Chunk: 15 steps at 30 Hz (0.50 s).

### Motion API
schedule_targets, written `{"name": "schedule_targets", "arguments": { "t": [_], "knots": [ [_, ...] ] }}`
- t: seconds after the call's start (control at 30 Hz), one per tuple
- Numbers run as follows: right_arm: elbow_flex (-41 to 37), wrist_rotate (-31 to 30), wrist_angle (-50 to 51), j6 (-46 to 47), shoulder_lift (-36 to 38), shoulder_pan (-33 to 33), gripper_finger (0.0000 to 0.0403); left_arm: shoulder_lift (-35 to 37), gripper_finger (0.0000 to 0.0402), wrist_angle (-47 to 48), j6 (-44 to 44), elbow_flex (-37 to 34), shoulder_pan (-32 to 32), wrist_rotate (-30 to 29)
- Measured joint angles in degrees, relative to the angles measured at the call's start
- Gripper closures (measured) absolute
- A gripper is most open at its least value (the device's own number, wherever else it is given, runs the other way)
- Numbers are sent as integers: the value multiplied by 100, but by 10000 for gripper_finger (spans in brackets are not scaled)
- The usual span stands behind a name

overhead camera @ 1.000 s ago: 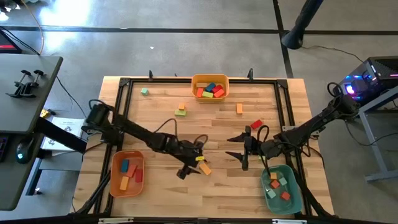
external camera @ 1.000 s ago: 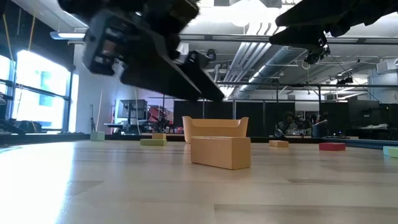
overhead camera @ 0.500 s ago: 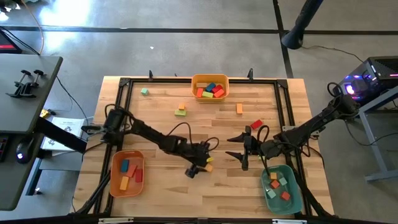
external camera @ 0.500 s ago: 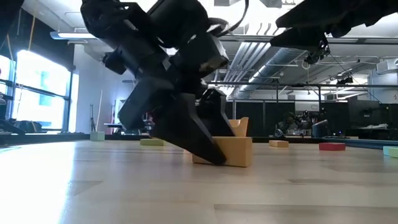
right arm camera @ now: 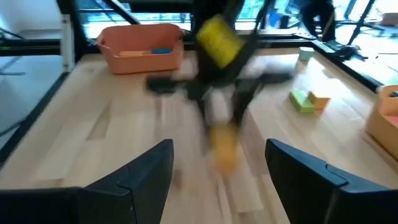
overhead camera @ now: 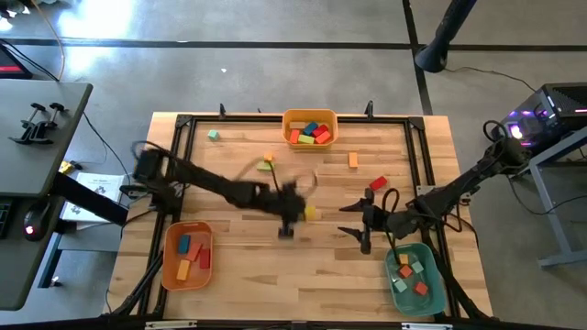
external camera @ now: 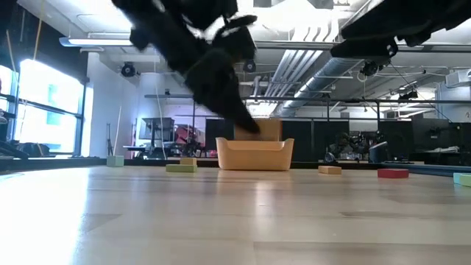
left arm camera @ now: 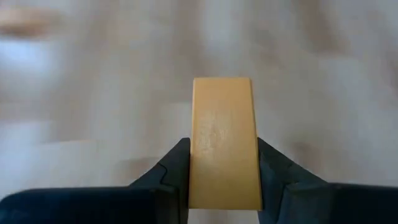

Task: Sort blocks by size
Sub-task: Put the yellow wide rectangular block into the yellow bin

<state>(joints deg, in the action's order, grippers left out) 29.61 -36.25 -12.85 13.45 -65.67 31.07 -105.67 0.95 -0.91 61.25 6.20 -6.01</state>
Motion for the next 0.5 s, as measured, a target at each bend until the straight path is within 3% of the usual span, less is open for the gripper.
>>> {"name": "schedule_targets", "arguments": {
  "t": [0.17,0.3,0.5],
  "knots": [
    [0,-416,167,-164,43,-53,151,940,310,529,217,9,-916,-1319],
    [0,-481,184,-439,46,-348,151,902,310,1028,19,528,-2061,-1168],
    [0,-150,548,-495,46,-1051,151,-444,310,2945,-553,2675,-3358,-418]
  ]
}}
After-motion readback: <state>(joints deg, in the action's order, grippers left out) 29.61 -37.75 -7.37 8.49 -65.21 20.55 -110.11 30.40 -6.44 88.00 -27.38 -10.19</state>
